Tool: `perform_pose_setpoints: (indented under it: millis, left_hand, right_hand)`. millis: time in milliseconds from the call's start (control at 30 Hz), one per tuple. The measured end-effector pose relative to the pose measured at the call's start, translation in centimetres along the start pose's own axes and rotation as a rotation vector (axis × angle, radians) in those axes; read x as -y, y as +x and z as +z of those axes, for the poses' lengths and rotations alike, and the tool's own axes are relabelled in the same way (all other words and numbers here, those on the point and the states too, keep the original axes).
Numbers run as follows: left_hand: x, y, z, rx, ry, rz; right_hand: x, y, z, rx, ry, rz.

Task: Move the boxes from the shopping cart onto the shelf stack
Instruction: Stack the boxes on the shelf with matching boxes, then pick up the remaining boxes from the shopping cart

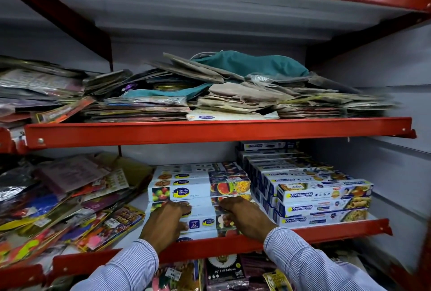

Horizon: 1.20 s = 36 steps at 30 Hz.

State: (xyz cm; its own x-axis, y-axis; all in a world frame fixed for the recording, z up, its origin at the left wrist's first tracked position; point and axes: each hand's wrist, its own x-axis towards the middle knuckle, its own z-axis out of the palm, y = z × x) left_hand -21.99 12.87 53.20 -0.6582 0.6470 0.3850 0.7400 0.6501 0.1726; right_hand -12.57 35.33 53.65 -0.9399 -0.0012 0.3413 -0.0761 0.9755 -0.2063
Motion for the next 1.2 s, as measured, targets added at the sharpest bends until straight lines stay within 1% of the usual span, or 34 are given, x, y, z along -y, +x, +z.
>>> perform_pose_setpoints:
  millis: [133, 367, 433, 533, 600, 667, 733, 767, 867, 967, 1033, 1200]
  left_hand:
    - [-0.4, -0.1, -0.2, 0.014, -0.01, -0.029]
    - [-0.3, -0.1, -0.3, 0.03, -0.013, -0.042]
    - [-0.2, -0.3, 0.0, 0.039, 0.058, -0.033]
    - [-0.3, -1.7, 0.6, 0.065, 0.208, -0.016]
    - [-0.7, -3.7, 0.7, -0.04, 0.242, 0.065]
    - [-1.4, -6.3, 1.0, -0.129, 0.25, 0.135]
    - [-2.3, -9.3, 1.9, -0.18, 0.231, 0.182]
    - [-2.8, -10.9, 2.5, -0.18, 0.221, 0.198]
    - [-3.4, -16.5, 5.9, -0.13, 0.192, 0.194]
    - [-3.1, -22.7, 10.6, 0.033, 0.123, 0.137]
    - [-2.8, -26.4, 13.6, 0.145, 0.098, 0.084]
    - [-2.0, -33.9, 20.6, 0.41, 0.045, -0.043]
  right_hand:
    - [0.2, 0.0, -0.2, 0.006, -0.035, -0.008]
    - [0.5, 0.1, -0.5, 0.058, -0.036, 0.056]
    - [0.9, -0.1, -0.6, 0.084, -0.075, 0.087]
    - [2.2, -1.4, -0.2, 0.117, -0.226, 0.093]
    - [3.3, -3.1, 0.5, 0.065, -0.236, 0.099]
    - [4.4, -5.4, 1.9, -0.035, -0.21, 0.095]
    - [5.3, -8.2, 3.7, -0.132, -0.173, 0.087]
    - [5.6, -9.7, 4.7, -0.155, -0.156, 0.087]
    - [6.3, -14.9, 8.5, -0.15, -0.15, 0.121]
    - [6.4, -20.2, 12.9, -0.092, -0.115, 0.152]
    - [6.4, -23.1, 15.6, -0.021, -0.092, 0.168]
    - [6.3, -29.3, 23.5, 0.256, -0.036, 0.276]
